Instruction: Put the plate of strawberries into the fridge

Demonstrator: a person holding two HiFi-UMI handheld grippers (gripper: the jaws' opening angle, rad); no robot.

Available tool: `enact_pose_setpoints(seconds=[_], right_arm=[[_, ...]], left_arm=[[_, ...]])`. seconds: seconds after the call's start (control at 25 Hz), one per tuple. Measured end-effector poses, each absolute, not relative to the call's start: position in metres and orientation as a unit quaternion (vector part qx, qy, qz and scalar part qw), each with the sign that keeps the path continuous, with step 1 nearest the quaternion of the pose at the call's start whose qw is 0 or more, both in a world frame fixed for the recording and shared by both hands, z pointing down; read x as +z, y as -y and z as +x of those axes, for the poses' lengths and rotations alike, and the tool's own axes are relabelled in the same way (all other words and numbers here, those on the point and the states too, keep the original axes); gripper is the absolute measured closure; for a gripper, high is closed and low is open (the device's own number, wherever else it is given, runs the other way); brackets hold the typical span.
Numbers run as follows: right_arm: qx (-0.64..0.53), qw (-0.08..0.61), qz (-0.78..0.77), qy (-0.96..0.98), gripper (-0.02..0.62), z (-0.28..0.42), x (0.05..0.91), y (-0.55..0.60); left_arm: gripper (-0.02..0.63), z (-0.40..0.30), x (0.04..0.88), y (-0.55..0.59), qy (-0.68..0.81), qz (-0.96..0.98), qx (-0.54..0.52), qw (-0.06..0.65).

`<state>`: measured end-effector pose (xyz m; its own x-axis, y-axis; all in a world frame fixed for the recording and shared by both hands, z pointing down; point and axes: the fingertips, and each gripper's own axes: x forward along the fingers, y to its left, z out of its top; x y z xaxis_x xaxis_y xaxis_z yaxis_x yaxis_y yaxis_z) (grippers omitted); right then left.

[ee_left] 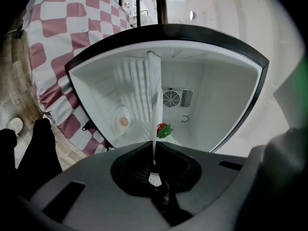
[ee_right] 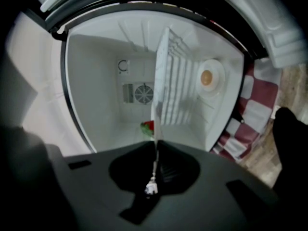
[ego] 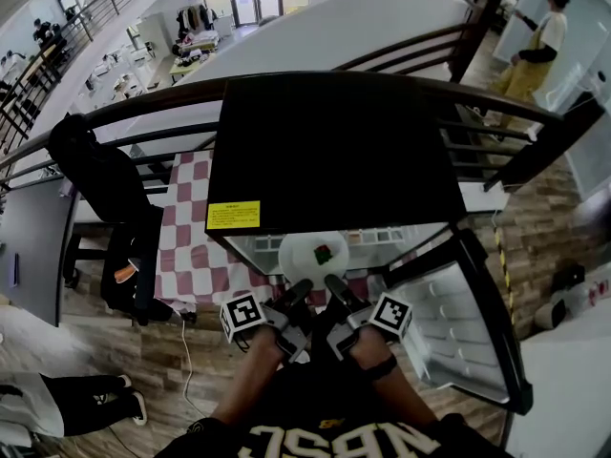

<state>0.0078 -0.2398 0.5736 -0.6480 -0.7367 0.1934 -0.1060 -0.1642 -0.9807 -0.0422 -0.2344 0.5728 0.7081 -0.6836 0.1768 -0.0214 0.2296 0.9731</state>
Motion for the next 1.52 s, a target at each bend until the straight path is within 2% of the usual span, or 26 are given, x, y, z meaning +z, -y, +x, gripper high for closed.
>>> enact_pose_setpoints(seconds=[1.52], right_arm=[[-0.68, 0.246, -0.346, -0.598, 0.561, 0.008, 0.574, 0.294]], left_arm=[[0.572, -0.041, 0.571, 0.288, 0.304, 0.569, -0.25, 0.722]])
